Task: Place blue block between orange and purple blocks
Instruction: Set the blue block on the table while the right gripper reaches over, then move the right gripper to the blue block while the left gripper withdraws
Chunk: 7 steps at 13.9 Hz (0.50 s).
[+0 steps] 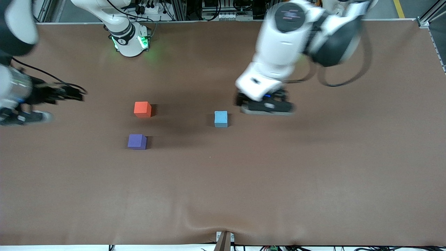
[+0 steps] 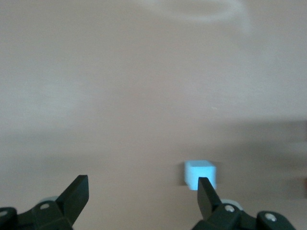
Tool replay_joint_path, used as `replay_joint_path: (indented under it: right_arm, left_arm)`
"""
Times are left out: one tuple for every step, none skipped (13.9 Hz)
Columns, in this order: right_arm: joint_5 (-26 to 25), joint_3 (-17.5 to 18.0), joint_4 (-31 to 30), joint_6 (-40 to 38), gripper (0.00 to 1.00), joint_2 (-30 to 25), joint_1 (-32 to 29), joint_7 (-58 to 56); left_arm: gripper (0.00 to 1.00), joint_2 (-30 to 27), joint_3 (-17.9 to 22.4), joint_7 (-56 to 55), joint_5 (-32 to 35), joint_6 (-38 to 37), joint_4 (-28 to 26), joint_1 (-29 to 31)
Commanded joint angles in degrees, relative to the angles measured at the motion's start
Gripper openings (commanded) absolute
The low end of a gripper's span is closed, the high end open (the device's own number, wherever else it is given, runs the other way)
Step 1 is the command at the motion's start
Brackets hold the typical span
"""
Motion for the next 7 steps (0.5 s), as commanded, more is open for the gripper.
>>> replay_joint_path:
  right_arm:
    - [1.3,2.1,0.6,3.6,1.0,1.8,2.7,4.8]
    - [2.4,2.4,0.6,4.6,1.0,2.6,4.3,9.1]
    - [5.2,2.4,0.6,5.4,1.0,3.9,6.4,13.3]
    - [7.5,2.4,0.5,7.0,1.0,5.1,8.4,17.0]
    - [8.5,2.6,0.3,9.2,1.0,6.4,9.9,19.4]
    - [8.5,2.5,-0.6,11.7,1.0,7.1,12.8,21.0]
    - [8.4,2.4,-1.7,14.8,1.0,8.0,15.2,23.5]
  left_arm:
    - [1.0,-1.8,-0.6,6.3,-0.3,-3.3,-2.2,7.2]
    - [1.0,-2.5,-0.6,8.8,-0.1,-5.3,-2.4,9.4]
    - [1.0,-3.3,-0.6,11.9,-0.1,-6.6,-2.5,11.7]
    - [1.0,-4.1,-0.6,15.2,-0.1,-8.3,-2.5,13.8]
    - [1.0,-5.0,-0.8,18.3,-0.2,-9.9,-2.6,15.5]
    - [1.0,-5.7,-0.9,20.6,-0.3,-11.0,-3.2,16.7]
    - [1.0,-6.5,-1.1,20.6,-0.4,-11.2,-4.9,17.0]
